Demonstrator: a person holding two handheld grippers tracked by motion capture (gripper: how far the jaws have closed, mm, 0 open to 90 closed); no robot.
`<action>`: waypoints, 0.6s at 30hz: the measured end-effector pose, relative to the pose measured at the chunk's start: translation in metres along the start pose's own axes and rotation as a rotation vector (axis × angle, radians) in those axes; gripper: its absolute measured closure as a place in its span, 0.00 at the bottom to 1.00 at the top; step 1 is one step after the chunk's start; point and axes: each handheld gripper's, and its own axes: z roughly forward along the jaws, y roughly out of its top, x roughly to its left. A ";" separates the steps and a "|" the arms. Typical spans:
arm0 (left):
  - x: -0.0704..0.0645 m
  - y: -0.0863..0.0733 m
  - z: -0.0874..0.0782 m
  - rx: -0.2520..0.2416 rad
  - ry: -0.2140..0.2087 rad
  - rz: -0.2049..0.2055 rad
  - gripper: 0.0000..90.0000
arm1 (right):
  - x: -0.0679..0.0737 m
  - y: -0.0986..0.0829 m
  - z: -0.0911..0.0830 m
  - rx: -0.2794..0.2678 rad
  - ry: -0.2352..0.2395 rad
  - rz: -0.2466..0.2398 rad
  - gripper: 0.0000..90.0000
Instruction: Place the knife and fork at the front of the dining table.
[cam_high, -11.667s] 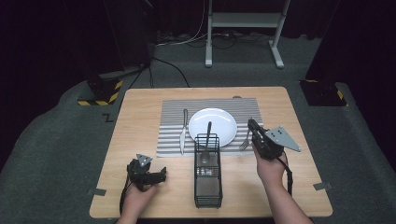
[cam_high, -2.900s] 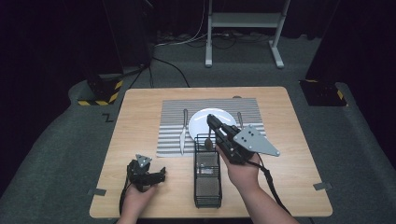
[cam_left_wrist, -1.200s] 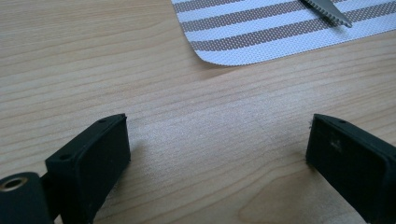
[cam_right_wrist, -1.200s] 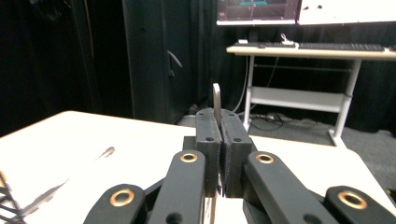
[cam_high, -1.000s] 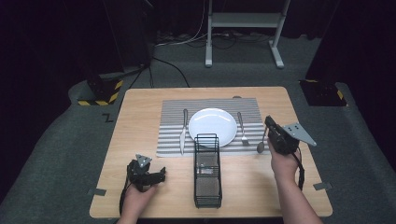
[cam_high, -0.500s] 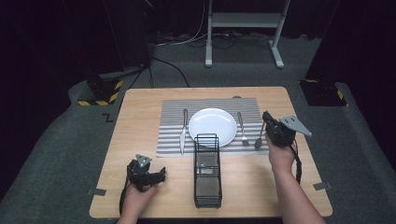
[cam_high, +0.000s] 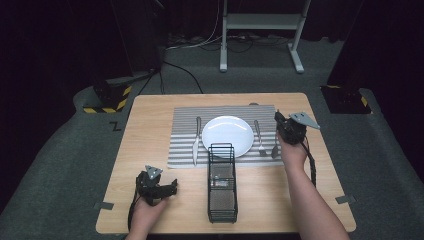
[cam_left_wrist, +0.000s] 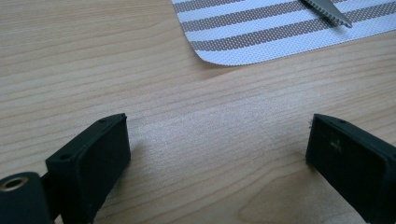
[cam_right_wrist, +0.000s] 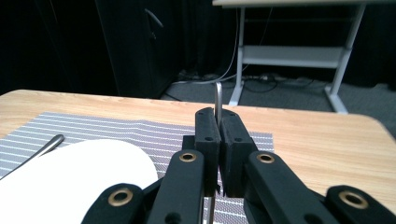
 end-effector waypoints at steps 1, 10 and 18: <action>0.000 0.000 0.000 0.000 0.000 -0.001 0.07 | -0.002 0.000 0.005 0.009 -0.009 0.004 0.96; 0.000 0.000 0.000 -0.004 0.005 -0.005 0.08 | -0.012 -0.010 0.039 0.063 -0.022 0.064 0.96; -0.001 0.000 -0.001 -0.008 0.015 -0.014 0.10 | -0.013 -0.018 0.062 0.133 0.000 0.089 0.96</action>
